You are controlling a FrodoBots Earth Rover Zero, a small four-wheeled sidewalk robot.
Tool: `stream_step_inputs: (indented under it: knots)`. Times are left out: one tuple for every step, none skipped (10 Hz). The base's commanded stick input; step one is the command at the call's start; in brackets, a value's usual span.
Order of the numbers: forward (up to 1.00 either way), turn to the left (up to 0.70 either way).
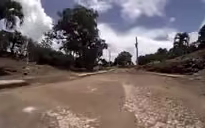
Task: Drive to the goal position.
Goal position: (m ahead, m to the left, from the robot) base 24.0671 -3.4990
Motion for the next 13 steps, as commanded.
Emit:
stream_step_inputs:
  knots:
    - [1.0,0.0]
    - [1.0,0.0]
    - [1.0,0.0]
    - [1.0,0.0]
    - [1.0,0.0]
    - [1.0,0.0]
    - [1.0,0.0]
    - [1.0,0.0]
    - [1.0,0.0]
    - [1.0,0.0]
    - [1.0,0.0]
    - [1.0,0.0]
    - [1.0,0.0]
